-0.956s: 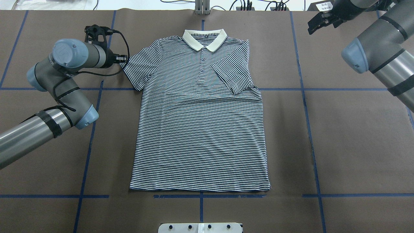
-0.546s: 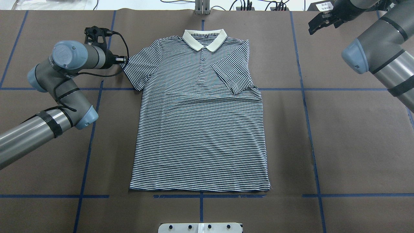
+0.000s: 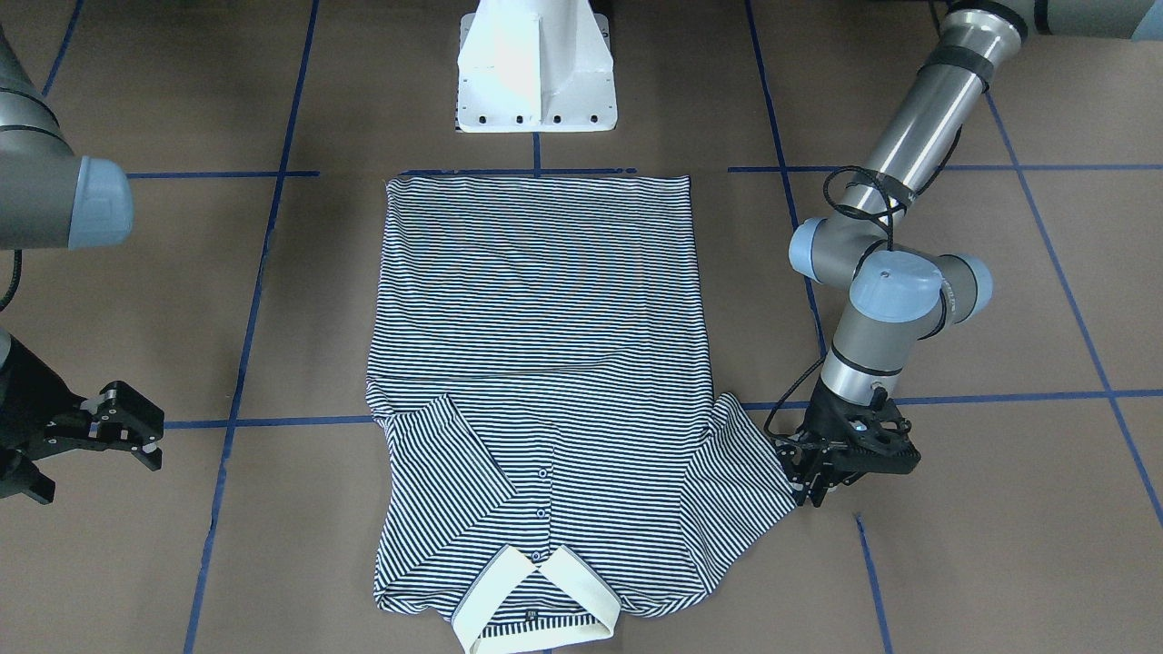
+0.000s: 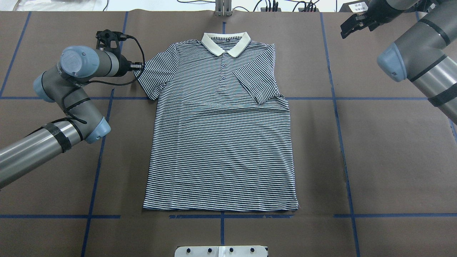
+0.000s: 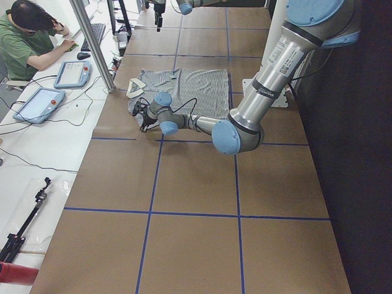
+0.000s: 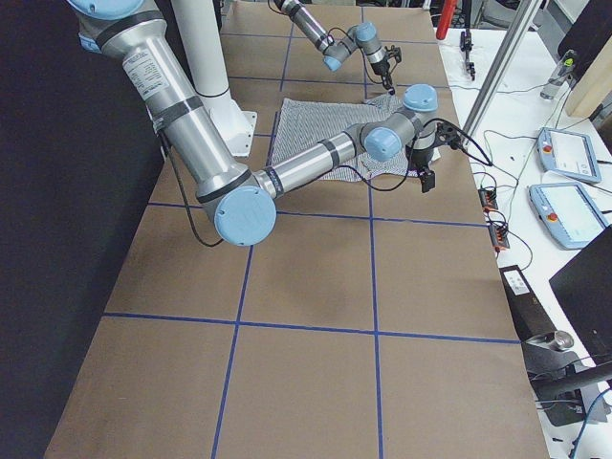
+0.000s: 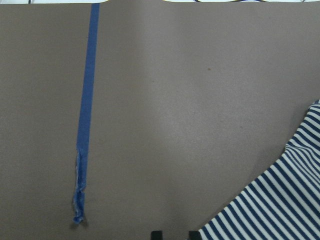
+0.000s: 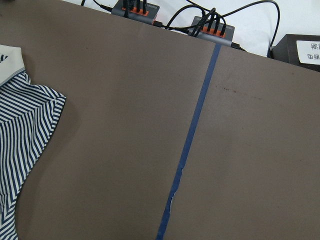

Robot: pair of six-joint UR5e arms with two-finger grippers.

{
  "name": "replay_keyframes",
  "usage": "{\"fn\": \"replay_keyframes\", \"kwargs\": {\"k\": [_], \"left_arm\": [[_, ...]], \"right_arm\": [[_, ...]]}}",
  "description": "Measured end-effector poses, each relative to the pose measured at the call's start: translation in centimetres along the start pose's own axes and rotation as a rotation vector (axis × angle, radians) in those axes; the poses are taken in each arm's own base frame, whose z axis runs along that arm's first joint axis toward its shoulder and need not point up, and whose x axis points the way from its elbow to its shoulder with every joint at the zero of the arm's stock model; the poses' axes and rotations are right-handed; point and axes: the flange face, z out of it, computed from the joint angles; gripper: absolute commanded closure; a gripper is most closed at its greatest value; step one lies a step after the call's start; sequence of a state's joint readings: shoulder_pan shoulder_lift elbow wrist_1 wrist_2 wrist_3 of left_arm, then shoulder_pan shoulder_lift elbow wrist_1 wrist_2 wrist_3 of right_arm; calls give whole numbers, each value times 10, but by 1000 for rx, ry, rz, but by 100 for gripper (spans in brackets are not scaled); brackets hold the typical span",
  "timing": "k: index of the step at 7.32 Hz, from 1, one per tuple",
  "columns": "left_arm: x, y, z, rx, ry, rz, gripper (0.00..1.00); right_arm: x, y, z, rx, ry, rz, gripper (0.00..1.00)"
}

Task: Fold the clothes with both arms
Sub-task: 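Grasp the sleeve nearest the left gripper and fold it inward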

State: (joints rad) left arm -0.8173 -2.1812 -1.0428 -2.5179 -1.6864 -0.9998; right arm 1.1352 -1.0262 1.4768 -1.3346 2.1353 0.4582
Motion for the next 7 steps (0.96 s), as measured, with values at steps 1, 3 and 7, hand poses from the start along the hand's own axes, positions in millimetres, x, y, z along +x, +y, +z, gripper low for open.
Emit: {"fn": "replay_keyframes", "kwargs": {"k": [1, 3, 7], "left_arm": [[1, -1, -2, 2, 4, -4, 100], [19, -11, -16, 8, 24, -4, 100], [146, -59, -54, -51, -23, -115, 100]], "right_arm": [[0, 0, 0, 0, 0, 1, 0], [0, 0, 1, -1, 0, 2, 0], [-1, 1, 2, -1, 4, 4, 0]]}}
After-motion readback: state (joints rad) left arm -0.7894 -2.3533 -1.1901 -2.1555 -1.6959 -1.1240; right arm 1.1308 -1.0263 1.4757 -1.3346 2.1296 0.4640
